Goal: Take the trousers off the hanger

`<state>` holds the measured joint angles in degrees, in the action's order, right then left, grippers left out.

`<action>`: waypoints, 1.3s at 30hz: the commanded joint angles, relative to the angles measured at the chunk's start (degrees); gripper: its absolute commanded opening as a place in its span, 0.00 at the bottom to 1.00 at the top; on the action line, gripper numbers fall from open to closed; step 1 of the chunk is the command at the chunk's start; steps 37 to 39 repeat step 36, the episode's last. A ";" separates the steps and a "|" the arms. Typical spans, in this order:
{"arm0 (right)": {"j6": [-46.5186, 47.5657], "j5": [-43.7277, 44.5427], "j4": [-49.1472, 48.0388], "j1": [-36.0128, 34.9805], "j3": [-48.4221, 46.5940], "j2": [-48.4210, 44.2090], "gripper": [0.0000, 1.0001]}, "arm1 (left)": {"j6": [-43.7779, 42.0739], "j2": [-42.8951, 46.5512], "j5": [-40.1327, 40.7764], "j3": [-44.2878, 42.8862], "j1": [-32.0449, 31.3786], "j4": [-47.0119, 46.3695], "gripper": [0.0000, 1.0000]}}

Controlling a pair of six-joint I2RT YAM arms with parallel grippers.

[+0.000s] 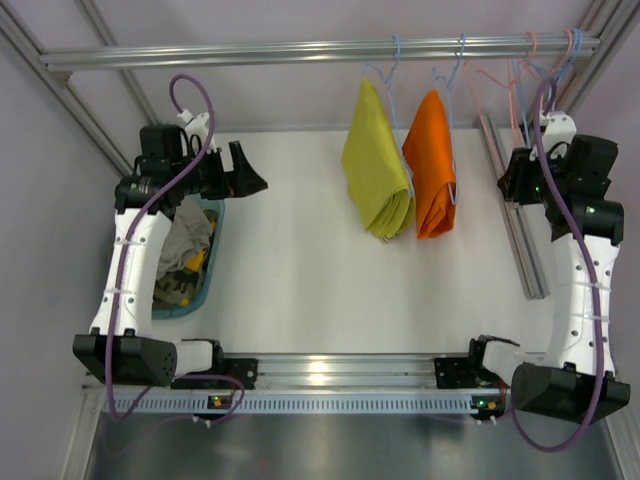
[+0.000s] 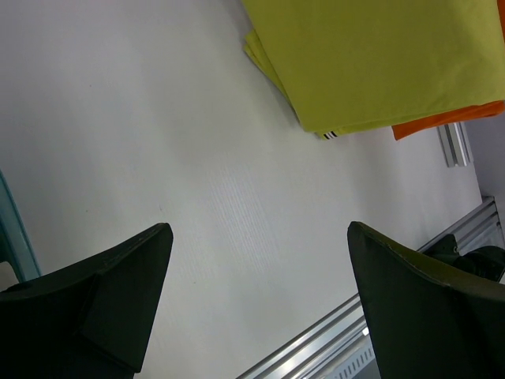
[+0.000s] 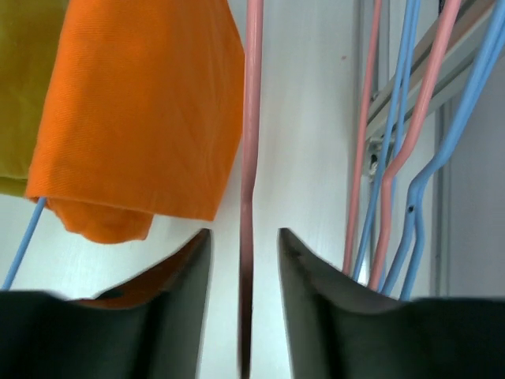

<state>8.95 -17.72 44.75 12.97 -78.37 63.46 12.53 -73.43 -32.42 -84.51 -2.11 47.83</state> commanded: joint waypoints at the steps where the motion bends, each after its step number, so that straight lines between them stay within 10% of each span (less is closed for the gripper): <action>1: 0.63 -0.48 4.20 0.39 -0.64 -2.90 0.40 | -1.81 -1.27 0.87 -3.11 0.53 1.38 0.99; 8: 1.94 -3.18 9.03 0.48 -3.10 -7.47 0.99 | -4.62 -2.51 4.73 -3.82 0.79 4.99 0.99; 23: 11.62 -30.17 26.09 0.48 -3.84 -18.45 0.99 | -10.16 7.59 8.78 3.12 0.88 6.66 0.99; 39: 11.26 -31.50 25.21 0.48 5.77 -24.61 0.99 | -8.93 16.56 9.48 7.96 0.88 5.43 0.99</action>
